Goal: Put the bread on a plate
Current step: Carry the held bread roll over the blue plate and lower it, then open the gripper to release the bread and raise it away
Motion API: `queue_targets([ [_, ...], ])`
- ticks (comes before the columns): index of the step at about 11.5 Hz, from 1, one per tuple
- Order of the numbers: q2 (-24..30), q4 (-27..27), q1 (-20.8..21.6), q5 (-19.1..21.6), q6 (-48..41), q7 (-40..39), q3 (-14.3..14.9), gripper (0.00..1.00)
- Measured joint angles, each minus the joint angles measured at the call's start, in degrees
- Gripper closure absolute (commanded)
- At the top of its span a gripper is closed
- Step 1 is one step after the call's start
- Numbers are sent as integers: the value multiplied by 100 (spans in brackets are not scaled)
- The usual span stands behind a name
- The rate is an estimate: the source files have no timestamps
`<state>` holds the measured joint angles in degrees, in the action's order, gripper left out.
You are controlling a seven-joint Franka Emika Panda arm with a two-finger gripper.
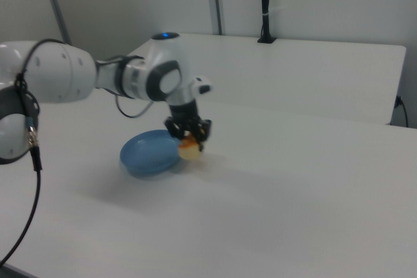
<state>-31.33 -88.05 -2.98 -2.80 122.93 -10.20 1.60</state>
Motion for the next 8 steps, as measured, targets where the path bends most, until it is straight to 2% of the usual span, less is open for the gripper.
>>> queue_targets([
  [4,254,-145,942,1,-295,965,-20,48],
  [7,90,-225,1246,0,-196,1402,-17,44],
  [8,23,-226,1281,0,-51,1536,-17,22],
])
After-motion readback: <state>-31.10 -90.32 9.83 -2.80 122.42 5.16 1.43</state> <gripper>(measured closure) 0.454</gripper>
